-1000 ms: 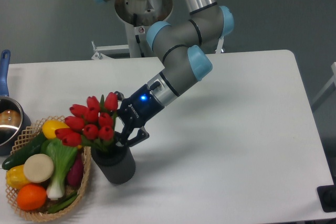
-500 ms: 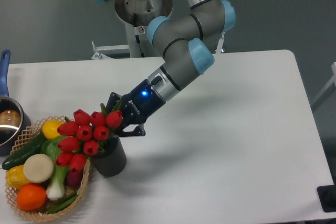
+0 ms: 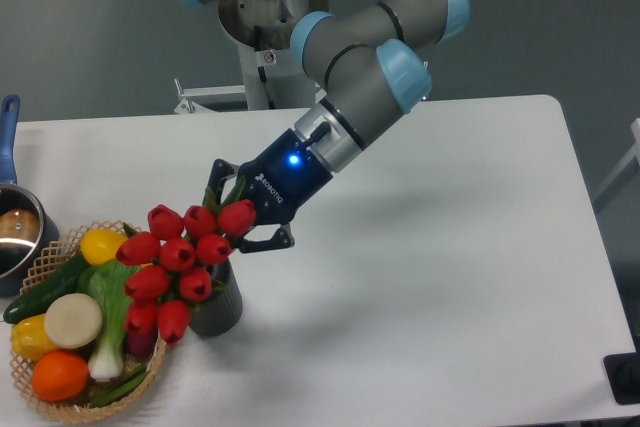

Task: Pick up the flowers from the vase
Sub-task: 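Lift the gripped tulips up out of the black vase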

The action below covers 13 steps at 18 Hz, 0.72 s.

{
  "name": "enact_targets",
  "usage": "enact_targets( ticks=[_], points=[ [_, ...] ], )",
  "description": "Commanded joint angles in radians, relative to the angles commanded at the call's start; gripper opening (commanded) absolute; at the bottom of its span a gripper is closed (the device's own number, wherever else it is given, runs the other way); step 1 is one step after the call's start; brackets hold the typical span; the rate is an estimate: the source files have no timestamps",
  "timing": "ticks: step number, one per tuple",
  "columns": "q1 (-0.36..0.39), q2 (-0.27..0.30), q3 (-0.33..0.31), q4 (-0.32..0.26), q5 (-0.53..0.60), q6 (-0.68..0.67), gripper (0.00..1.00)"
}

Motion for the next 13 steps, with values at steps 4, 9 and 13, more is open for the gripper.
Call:
enact_targets(
  ticks=[4, 9, 13],
  points=[
    [0.018, 0.005, 0.006, 0.0, -0.041, -0.057, 0.0],
    [0.048, 0.031, 0.037, 0.0, -0.045, -0.15, 0.0],
    [0.083, 0.031, 0.089, 0.0, -0.075, -0.194, 0.0]
  ],
)
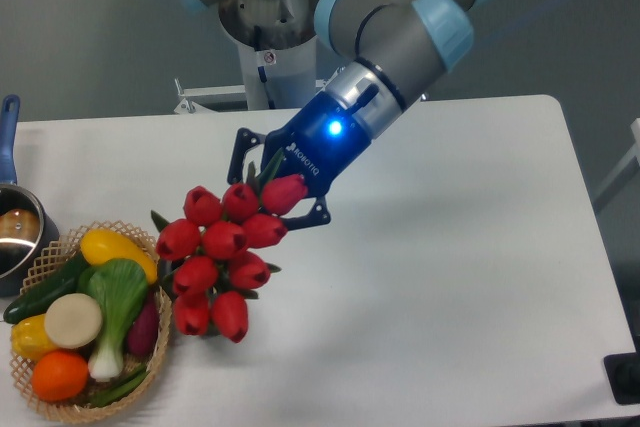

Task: Pick up the flowers from the vase
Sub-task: 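Lift the gripped tulips up out of the black vase, then carry the held tulips away from the vase over the open table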

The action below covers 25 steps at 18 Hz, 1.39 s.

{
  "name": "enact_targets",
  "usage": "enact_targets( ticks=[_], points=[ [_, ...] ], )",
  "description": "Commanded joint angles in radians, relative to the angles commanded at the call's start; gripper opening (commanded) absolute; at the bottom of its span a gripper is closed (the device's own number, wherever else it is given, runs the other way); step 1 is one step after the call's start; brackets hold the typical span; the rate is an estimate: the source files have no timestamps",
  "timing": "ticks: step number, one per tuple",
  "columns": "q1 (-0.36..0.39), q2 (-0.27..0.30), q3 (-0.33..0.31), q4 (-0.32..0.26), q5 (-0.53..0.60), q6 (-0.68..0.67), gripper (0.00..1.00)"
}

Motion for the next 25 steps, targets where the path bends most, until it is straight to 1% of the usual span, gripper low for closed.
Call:
enact_targets(
  ticks=[2, 5, 7, 8, 11, 15, 17, 19, 22, 24, 25],
  points=[
    [0.022, 0.0, 0.014, 0.0, -0.012, 0.0, 0.0],
    [0.057, 0.002, 0.017, 0.0, -0.012, 0.008, 0.0],
    [0.084, 0.014, 0.032, 0.002, 0.021, 0.037, 0.0],
    [0.094, 0.024, 0.032, 0.002, 0.067, 0.064, 0.0],
    [0.114, 0.029, 0.029, 0.0, 0.266, 0.147, 0.0],
    [0.123, 0.028, 0.009, -0.005, 0.418, 0.183, 0.0],
    [0.129, 0.026, -0.007, -0.005, 0.504, 0.21, 0.0],
    [0.137, 0.028, -0.034, -0.005, 0.616, 0.245, 0.0],
    [0.15, 0.035, -0.073, -0.009, 0.763, 0.255, 0.0],
    [0.164, 0.041, -0.092, -0.038, 0.86, 0.267, 0.0],
    [0.166, 0.044, -0.093, -0.055, 0.891, 0.296, 0.0]
  ],
)
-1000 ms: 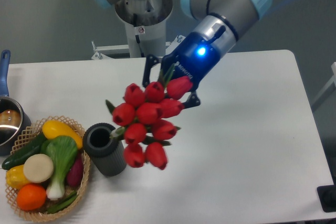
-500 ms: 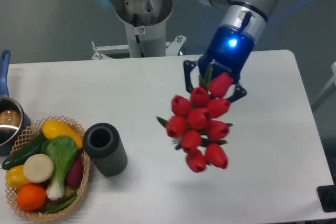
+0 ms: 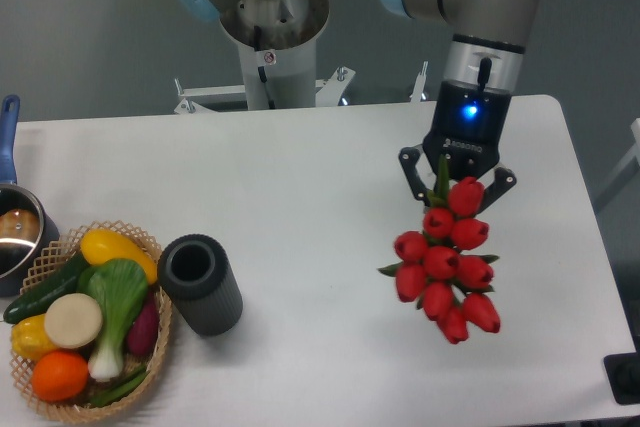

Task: Pick up the flowers from the vase
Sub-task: 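Carry the held tulips away from the vase over the open table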

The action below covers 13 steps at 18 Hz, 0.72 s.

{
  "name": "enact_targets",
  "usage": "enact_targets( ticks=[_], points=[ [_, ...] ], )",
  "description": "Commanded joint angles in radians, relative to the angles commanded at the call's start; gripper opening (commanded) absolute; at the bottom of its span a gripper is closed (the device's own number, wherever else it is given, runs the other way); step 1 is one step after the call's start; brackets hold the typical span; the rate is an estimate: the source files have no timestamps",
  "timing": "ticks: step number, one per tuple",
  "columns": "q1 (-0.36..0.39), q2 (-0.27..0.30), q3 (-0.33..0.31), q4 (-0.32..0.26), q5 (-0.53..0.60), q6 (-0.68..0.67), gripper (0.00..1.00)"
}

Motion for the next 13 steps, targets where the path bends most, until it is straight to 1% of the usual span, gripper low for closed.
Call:
enact_targets(
  ticks=[3, 4, 6, 8, 11, 13],
  points=[
    [0.009, 0.002, 0.011, -0.093, 0.117, 0.081, 0.0],
    [0.009, 0.002, 0.015, -0.112, 0.15, 0.091, 0.0],
    [0.006, 0.0, 0.023, -0.129, 0.201, 0.114, 0.0],
    [0.006, -0.008, 0.034, -0.143, 0.218, 0.138, 0.0],
    [0.005, -0.009, 0.067, -0.205, 0.272, 0.157, 0.0],
    [0.005, -0.015, 0.074, -0.227, 0.289, 0.174, 0.0]
  ],
)
